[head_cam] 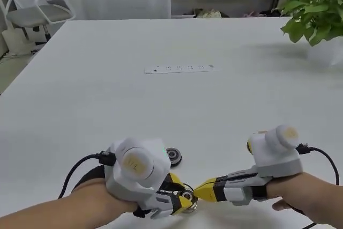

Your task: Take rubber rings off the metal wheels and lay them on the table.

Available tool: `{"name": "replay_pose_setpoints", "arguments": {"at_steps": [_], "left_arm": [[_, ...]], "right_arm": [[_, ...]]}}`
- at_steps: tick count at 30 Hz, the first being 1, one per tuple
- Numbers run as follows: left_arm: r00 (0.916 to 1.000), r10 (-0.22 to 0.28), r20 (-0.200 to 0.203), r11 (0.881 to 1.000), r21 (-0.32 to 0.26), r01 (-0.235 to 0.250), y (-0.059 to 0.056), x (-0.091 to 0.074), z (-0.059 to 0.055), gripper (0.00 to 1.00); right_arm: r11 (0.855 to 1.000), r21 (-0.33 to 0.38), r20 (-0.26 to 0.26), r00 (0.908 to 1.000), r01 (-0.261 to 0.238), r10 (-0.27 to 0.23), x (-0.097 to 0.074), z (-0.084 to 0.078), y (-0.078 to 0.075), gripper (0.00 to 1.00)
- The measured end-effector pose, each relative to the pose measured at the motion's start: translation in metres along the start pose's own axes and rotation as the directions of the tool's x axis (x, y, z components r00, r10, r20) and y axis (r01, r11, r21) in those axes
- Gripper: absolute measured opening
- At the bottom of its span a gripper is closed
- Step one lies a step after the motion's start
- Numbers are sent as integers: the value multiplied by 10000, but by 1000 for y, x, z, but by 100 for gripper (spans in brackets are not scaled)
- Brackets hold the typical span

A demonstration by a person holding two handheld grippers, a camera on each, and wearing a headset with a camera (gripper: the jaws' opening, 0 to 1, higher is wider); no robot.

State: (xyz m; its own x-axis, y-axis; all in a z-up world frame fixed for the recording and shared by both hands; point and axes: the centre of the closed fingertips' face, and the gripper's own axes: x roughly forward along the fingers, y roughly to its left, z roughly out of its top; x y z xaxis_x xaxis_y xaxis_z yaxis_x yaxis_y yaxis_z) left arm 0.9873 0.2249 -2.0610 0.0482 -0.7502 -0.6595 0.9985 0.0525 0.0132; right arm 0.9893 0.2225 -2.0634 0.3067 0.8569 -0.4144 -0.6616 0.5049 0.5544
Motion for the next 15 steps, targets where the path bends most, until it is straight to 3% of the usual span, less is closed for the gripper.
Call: {"name": "replay_pose_setpoints", "arguments": {"at_steps": [15], "left_arm": [[9991,-61,430,9998,-191,69,-5,-23,13,25]], "right_arm": [[9998,40,176,9997,-169,168,-2,5,4,0]]}}
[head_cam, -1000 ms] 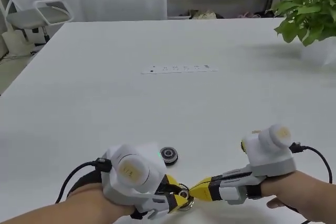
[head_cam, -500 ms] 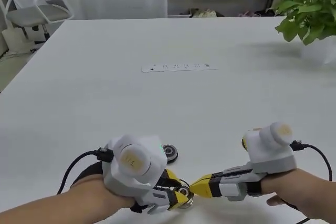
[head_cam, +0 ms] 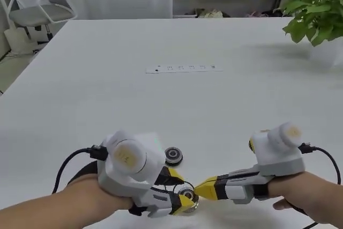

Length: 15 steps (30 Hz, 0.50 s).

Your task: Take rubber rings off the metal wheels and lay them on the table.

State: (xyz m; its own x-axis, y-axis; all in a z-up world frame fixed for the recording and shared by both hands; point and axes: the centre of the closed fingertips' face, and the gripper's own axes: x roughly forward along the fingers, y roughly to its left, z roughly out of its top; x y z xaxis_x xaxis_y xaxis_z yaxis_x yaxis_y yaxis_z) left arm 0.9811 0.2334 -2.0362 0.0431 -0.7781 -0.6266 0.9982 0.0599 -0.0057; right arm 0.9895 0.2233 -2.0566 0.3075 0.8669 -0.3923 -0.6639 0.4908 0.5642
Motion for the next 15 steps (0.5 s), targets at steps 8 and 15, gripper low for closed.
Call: {"name": "replay_pose_setpoints", "arguments": {"at_steps": [8,15], "left_arm": [[9989,249,405,9996,-121,-244,4,-22,8,32],[9970,362,678,9987,-380,-337,3,-38,8,37]], "right_arm": [[10000,-1,9,10000,-70,70,0,2,3,0],[9999,-55,0,9999,-120,120,0,5,5,0]]}}
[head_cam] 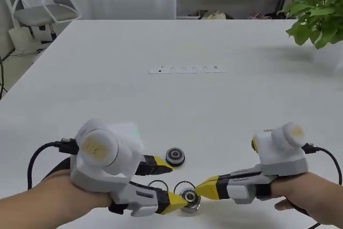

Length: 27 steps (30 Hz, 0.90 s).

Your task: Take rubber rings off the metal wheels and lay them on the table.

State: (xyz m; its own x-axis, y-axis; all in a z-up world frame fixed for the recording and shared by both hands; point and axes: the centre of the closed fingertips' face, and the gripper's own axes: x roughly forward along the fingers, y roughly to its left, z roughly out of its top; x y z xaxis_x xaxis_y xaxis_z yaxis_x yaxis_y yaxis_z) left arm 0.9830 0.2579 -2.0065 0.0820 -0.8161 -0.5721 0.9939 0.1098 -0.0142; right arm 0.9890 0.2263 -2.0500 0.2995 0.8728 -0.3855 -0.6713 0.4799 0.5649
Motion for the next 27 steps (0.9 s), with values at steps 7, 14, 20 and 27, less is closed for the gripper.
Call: {"name": "replay_pose_setpoints", "arguments": {"at_steps": [7,14,20,27], "left_arm": [[9994,158,297,9997,-176,-153,0,-14,3,46],[9980,431,465,9988,-266,-419,3,-31,0,49],[9951,846,505,9960,-335,-830,12,-44,-6,51],[9897,1289,616,9905,-565,-1255,22,-57,-11,53]], "right_arm": [[10000,-34,34,10000,-5,5,0,5,2,0],[9999,-113,118,9999,-69,70,0,13,5,0],[9997,-216,136,9998,-124,127,3,21,7,0],[9992,-329,84,9997,-217,220,13,27,10,0]]}}
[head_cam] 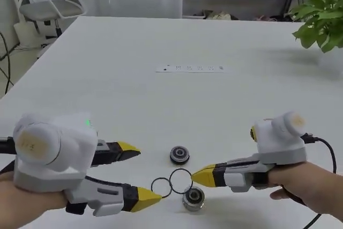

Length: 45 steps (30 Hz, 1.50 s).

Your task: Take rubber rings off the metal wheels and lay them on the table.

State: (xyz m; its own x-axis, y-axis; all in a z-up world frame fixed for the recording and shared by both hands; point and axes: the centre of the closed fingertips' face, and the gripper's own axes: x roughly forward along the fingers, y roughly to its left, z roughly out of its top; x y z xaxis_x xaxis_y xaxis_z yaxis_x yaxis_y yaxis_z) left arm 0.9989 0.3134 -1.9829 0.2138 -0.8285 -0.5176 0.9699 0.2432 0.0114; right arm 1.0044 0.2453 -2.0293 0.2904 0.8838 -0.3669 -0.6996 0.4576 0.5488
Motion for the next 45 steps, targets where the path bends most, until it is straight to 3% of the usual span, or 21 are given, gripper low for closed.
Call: {"name": "replay_pose_setpoints", "arguments": {"at_steps": [18,26,45], "left_arm": [[9987,500,26,9986,-171,-499,6,-16,-5,55],[9981,613,59,9978,-241,-612,8,-20,-7,55],[9980,630,-49,9974,-342,-632,9,-21,-12,55]], "right_arm": [[9997,-223,27,9999,-114,114,27,12,3,0],[9998,-169,38,9999,96,-95,35,13,-2,0],[9973,89,-482,9962,734,-729,49,-4,-15,0]]}}
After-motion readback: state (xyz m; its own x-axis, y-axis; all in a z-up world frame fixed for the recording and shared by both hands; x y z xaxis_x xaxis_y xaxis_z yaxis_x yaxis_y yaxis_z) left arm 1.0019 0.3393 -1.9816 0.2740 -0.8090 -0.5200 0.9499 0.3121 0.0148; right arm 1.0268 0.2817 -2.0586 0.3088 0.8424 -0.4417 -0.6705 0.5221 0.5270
